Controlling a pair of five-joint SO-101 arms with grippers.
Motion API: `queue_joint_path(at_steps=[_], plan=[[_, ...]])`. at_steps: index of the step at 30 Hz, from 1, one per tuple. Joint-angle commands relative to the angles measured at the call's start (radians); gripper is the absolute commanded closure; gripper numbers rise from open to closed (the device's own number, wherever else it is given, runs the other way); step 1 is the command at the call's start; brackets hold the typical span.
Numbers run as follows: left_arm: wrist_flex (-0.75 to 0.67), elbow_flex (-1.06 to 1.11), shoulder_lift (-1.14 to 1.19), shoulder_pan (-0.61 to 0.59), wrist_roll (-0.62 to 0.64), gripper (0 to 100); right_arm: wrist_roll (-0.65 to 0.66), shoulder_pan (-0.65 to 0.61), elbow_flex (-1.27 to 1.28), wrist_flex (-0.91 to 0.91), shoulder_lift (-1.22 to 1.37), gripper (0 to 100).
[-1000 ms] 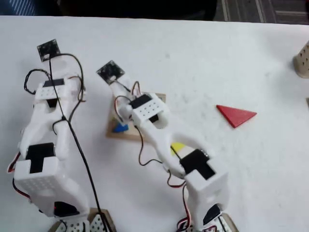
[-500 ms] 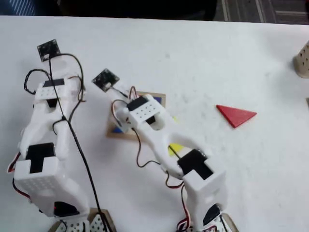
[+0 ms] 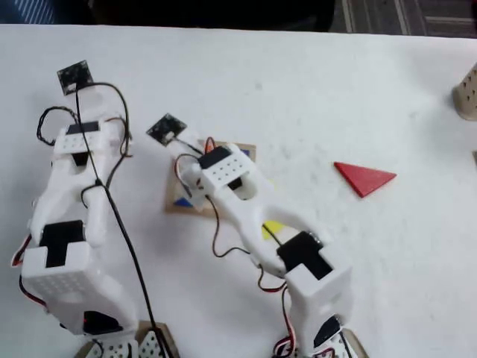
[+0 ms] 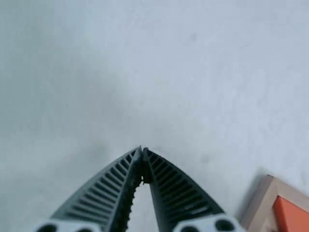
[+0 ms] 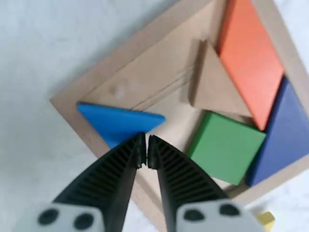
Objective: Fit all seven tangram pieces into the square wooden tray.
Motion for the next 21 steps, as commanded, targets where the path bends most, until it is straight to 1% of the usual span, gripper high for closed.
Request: queue_joint_path(at_steps=[1,5,9,15,17,19,21], plan=[[-0.021,-0.060,-0.008,0.005,0.011,98,0.003,0.016,-0.009,-0.068,-0.071,98.1],[-0.021,-0.060,-0.008,0.005,0.011,98,-0.051,0.001,0.011,-0.171,-0.039,98.1],[-0.021,-0.058,-0.008,0.005,0.011,98,-0.058,-0.013,0.005,-0.234,-0.025,98.1],[-0.023,-0.057,-0.008,0.005,0.011,98,-0.048,-0.050,0.005,-0.248,0.021,98.1],[-0.023,-0.057,-0.008,0.005,0.011,98,0.000,-0.056,0.006,-0.236,0.033,98.1],[-0.023,-0.057,-0.008,0.004,0.011,98,0.069,-0.074,0.002,-0.193,0.039,98.1],[-0.023,-0.057,-0.008,0.004,0.011,98,0.107,-0.088,0.002,-0.143,0.041,98.1]])
